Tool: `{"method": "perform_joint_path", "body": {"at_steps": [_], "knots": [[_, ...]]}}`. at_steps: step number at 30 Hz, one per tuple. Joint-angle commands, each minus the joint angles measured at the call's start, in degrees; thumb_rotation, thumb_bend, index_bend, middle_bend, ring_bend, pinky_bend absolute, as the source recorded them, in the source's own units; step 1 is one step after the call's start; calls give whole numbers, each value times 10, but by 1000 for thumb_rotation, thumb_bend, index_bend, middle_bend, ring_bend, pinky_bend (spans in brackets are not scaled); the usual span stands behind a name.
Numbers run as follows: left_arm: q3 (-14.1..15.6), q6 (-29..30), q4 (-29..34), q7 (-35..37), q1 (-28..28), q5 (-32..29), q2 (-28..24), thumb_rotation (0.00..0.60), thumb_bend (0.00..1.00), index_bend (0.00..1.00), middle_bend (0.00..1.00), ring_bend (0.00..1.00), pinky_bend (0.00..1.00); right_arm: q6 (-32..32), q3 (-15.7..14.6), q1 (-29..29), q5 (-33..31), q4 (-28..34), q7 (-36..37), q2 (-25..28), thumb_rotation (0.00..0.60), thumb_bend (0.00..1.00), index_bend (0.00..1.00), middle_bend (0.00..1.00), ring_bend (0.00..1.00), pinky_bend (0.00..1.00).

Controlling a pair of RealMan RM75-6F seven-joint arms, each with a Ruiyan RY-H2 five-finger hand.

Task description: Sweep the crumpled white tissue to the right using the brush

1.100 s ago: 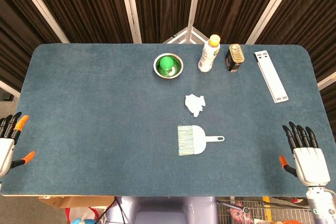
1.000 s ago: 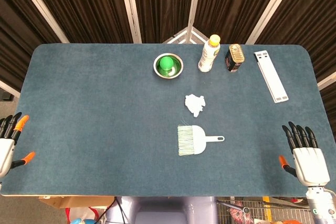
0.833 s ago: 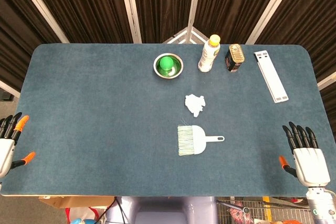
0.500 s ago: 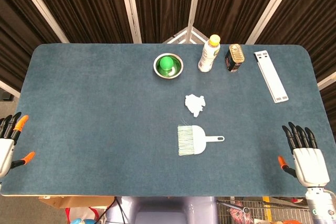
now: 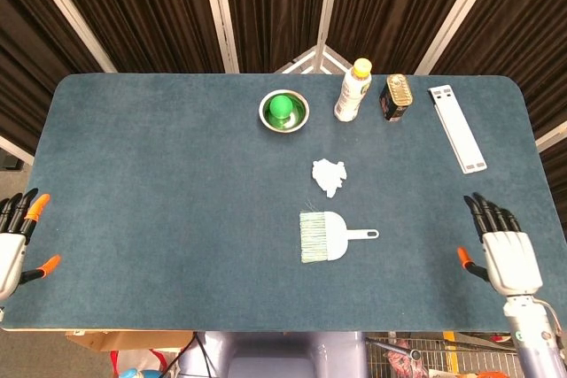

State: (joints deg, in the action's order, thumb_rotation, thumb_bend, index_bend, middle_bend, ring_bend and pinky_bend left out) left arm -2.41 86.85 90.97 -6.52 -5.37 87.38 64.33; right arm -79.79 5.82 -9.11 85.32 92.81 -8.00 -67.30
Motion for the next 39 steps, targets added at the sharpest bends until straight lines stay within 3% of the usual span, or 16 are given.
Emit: {"method": "perform_joint_path", "body": {"at_steps": [1, 4, 12, 27, 39], "knots": [[0, -2, -2, 1, 0, -2, 1, 600, 0, 0, 0, 0, 61, 38, 15, -30, -22, -6, -26, -23, 600, 345, 294, 838, 939, 889], [-1, -2, -2, 2, -1, -3, 1, 600, 0, 0, 0, 0, 61, 61, 15, -44, -28, -5, -42, -35, 600, 346, 361, 899, 995, 918], [-1, -3, -3, 3, -1, -2, 1, 600, 0, 0, 0, 0, 61, 126, 7, -81, -62, 5, -109, -88, 600, 346, 433, 918, 1000, 930], [-1, -7, -4, 8, -3, -3, 0, 600, 0, 0, 0, 0, 61, 158, 12, -123, -105, -37, -185, -206, 600, 346, 435, 918, 1000, 930], [-1, -9, -2, 10, -3, -6, 0, 600, 0, 0, 0, 0, 61, 174, 25, -149, -134, -80, -203, -255, 600, 345, 435, 918, 1000, 930]]}}
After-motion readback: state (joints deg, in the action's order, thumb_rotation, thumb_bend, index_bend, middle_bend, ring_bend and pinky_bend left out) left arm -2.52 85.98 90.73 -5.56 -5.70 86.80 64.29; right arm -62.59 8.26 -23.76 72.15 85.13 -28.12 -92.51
